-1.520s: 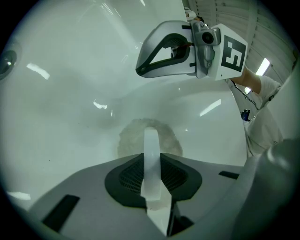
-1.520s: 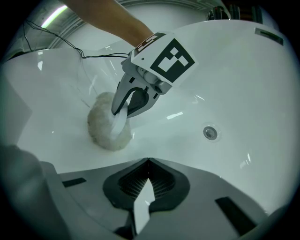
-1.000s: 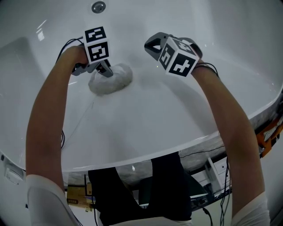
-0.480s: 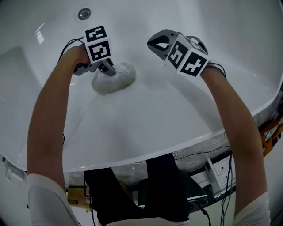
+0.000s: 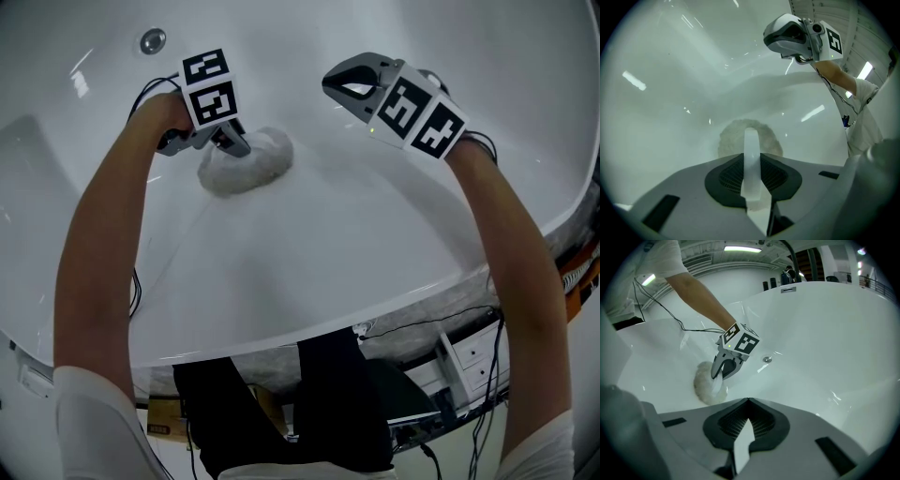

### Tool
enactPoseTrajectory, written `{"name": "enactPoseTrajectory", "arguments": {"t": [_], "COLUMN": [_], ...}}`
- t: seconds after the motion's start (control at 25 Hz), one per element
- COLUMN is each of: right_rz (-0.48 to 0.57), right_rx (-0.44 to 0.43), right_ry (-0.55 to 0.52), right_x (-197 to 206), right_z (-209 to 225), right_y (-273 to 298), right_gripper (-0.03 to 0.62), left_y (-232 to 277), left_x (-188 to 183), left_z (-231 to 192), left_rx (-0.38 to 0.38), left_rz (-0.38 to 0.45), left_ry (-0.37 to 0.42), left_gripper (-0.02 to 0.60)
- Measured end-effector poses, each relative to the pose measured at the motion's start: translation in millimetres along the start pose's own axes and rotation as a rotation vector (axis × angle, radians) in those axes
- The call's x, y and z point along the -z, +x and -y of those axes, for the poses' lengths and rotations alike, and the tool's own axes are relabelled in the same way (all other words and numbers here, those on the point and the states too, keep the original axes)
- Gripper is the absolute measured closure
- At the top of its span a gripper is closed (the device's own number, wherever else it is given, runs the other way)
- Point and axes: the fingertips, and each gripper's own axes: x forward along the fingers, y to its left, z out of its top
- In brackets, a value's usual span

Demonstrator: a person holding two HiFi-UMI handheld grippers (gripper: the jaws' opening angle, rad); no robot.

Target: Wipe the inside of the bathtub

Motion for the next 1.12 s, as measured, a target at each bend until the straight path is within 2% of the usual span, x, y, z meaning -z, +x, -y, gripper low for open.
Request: {"name": "enactPoseTrajectory", "arguments": {"t": [0.2,0.44,0.68,0.92,1.12], "right_rz": [0.049,0.033,0.043,0.039,0.027], "right_rx": [0.007,0.041,0.035,0.044,0.026], "right_ry": [0.027,0.026,0.045,0.044,0.016], "right_x": [-14,-22,-24,-34,-60], "right_z": [1,2,5,-6,-27], "right_y": [-3,0,6,-1,-9], "right_gripper": [0.575,0.576,0.576,0.574,0.574], "left_y": [0,1,2,2,2], "left_x": [1,1,-1,1,-1], "left_z": [1,0,-2,-1,-1], "left_rx": [0.011,0.012,0.028,0.019,0.003], "left_rz": [0.011,0.019,0.028,0.012,0.037], "left_ry": [0.005,0.051,0.048,0.049,0.073], "left_gripper": [0.495,0.495,0.495,0.495,0.495]}}
